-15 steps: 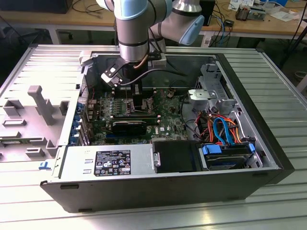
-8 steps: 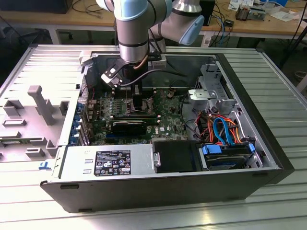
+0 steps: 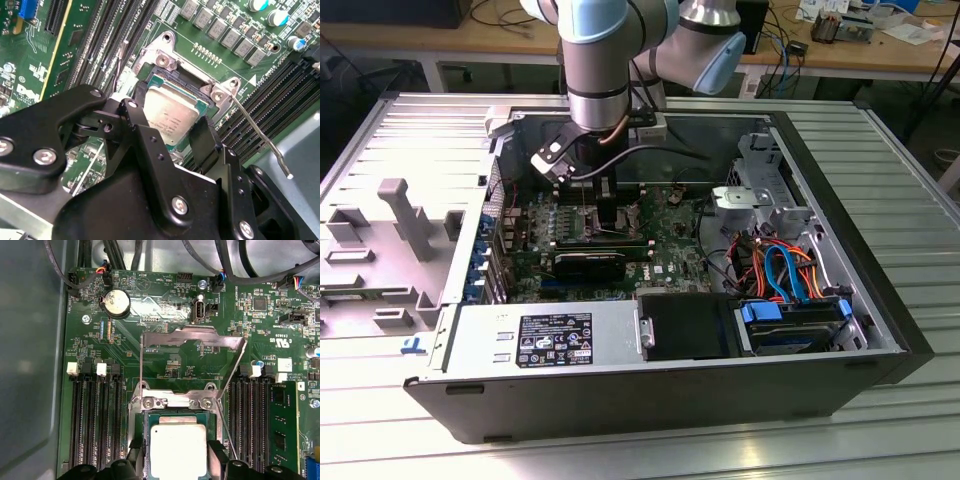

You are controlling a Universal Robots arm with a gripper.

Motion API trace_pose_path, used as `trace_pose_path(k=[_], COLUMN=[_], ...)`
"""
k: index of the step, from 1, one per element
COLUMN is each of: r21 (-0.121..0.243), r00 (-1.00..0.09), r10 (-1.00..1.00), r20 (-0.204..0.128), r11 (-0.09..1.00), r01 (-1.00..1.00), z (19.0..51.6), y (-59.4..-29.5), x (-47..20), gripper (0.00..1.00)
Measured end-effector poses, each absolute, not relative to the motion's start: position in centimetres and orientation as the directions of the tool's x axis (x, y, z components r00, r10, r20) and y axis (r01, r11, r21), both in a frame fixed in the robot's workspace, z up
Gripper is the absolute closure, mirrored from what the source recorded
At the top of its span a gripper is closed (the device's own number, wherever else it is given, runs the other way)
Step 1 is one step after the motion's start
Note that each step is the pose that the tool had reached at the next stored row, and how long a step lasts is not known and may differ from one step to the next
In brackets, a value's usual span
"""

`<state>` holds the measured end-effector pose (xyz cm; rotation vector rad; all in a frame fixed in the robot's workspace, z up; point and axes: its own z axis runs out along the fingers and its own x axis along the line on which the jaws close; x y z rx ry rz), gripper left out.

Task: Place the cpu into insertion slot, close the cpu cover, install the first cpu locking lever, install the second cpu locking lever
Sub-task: 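Place the cpu into insertion slot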

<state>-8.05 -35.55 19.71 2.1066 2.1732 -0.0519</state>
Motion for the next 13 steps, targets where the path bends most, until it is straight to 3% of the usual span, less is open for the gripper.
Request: trace_pose_path(k=[13], r21=[0.055], r00=[-0.041], r10=[0.995], r20=[-0.092], r11=[0.046], r01=[0.997], z=[20.29], y=[-36.1], x=[-8.06], gripper=[0.38])
